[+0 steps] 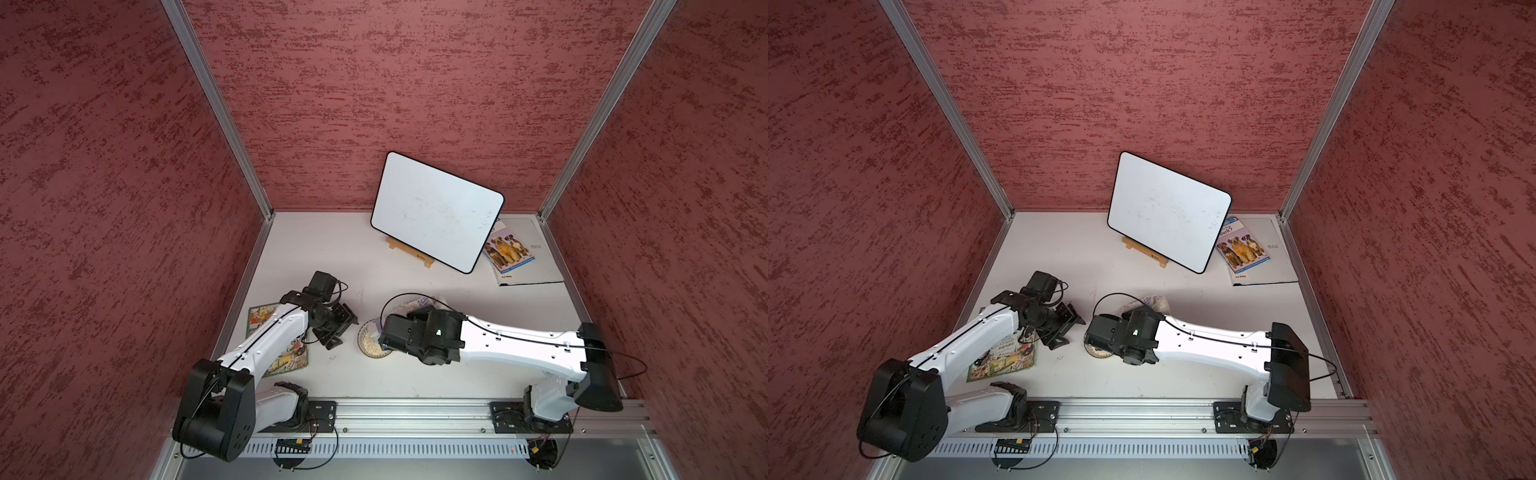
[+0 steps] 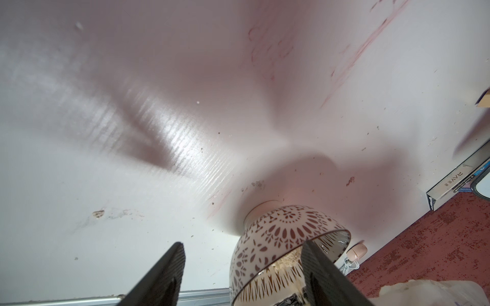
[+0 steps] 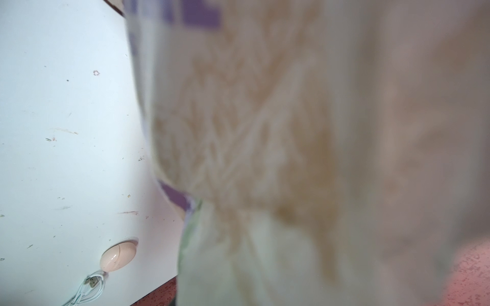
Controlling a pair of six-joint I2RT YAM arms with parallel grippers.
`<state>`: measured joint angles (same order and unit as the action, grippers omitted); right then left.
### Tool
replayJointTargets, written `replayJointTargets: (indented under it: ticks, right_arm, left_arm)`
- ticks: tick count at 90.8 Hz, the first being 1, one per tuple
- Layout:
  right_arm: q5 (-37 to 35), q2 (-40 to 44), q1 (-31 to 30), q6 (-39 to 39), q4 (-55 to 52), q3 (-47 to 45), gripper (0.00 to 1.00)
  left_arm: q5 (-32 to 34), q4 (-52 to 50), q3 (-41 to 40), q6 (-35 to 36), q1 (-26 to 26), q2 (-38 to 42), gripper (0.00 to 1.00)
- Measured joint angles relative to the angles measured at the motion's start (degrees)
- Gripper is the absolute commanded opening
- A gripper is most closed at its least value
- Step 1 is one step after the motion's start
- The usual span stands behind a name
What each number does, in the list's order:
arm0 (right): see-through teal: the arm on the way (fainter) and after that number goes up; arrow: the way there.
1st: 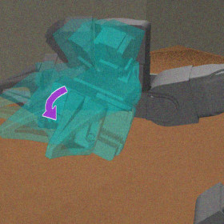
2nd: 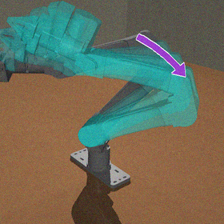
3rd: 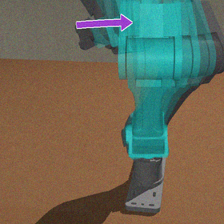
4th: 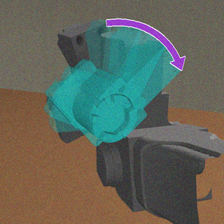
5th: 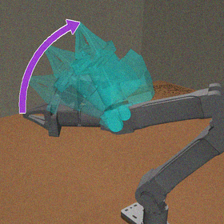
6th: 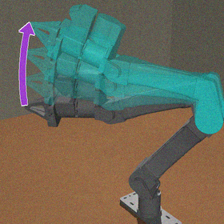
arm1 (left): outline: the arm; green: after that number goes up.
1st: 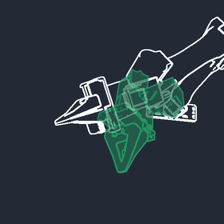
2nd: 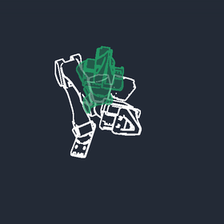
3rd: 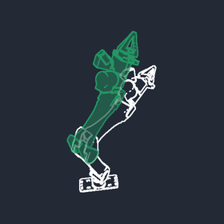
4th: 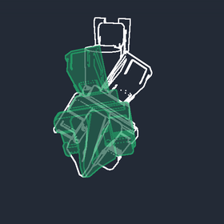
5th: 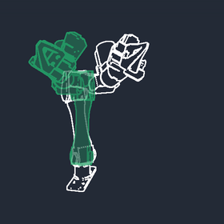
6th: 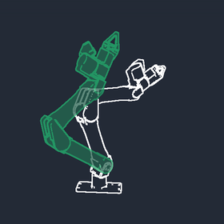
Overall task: Pour the oats into the breakfast bowl
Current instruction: Pour the oats into the bowl.
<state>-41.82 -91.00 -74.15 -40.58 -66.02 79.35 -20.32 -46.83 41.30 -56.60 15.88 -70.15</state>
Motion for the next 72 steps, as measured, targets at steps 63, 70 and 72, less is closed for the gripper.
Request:
replayJointTargets:
  ticks: [63, 70, 72]
  right_arm:
    - [7.87, 13.0, 0.0, 15.32, 9.51, -15.41, 0.0]
    - [8.79, 14.49, 0.0, 17.09, 11.37, -17.86, 0.0]
    - [9.05, 15.02, 0.0, 17.73, 11.89, -18.62, 0.0]
  left_arm:
    - [1.11, -2.71, 2.45, -0.04, 0.0, 0.11, 0.72]
    - [1.14, -2.97, 2.97, -0.04, 0.02, 0.26, 0.72]
    - [1.16, -3.1, 3.15, -0.04, 0.02, 0.31, 0.72]
